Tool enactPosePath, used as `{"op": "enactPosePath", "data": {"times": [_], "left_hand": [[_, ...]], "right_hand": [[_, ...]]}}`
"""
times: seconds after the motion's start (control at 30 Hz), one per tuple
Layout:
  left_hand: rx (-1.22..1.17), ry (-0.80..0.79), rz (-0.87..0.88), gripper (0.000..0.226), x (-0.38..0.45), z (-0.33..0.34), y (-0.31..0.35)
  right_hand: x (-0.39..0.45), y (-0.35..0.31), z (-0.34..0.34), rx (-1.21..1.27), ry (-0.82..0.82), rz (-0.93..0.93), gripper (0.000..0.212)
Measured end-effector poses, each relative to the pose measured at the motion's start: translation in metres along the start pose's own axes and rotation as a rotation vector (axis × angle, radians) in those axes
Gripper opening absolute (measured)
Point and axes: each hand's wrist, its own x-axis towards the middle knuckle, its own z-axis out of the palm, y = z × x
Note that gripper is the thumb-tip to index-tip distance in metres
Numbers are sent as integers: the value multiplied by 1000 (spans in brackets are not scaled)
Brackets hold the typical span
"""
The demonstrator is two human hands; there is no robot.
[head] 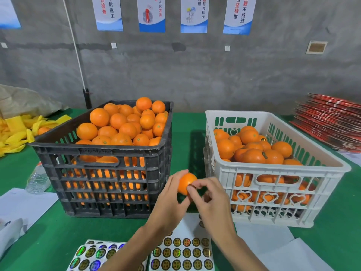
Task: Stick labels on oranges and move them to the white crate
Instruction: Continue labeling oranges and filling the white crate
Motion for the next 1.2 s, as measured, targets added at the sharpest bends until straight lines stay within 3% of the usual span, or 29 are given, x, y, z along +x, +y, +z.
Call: {"op": "enactPosePath", "data": {"times": [0.1,0.17,0.3,0.37,0.43,0.5,0.53,0.6,0.63,0.7,0.73,0.9,1.07,1.2], "left_hand": [[-108,30,34,68,27,-20,34],[-155,31,68,69,42,-34,58],[-95,-20,233,70,75,-62,105],[64,-65,300,73,95,-76,118],[222,-91,299,78,116,-94,119],[397,-70,156,76,137,-121,108],[519,-67,27,69,147,-137,100],[793,-192,-326,58,160,-166,80],[926,-335,-473,55,161,-176,71],[1064,-631,-621,53,162,-183,58],[1077,-673,-636,50,162,-183,53],[1133,-484,-660,42,167,-172,50],[1204,-270,-762,84,165,-178,50],[1027,-200,-685,63,154,-191,65]], "right_hand": [[26,-39,-21,110,72,45,58],[47,-62,-41,250,7,151,80],[81,-85,-69,626,-328,178,56],[94,-91,-74,605,-285,109,54],[107,-90,-76,310,-48,8,62],[119,-80,-83,-213,211,-138,65],[123,-74,-88,-379,266,-185,66],[131,-62,-97,-506,263,-162,67],[134,-56,-99,-534,251,-127,66],[136,-48,-100,-576,249,-105,61],[135,-46,-98,-583,259,-124,57],[123,-47,-85,-491,295,-267,38],[118,-42,-73,-354,289,-378,29],[112,-41,-61,-259,263,-450,24]]}}
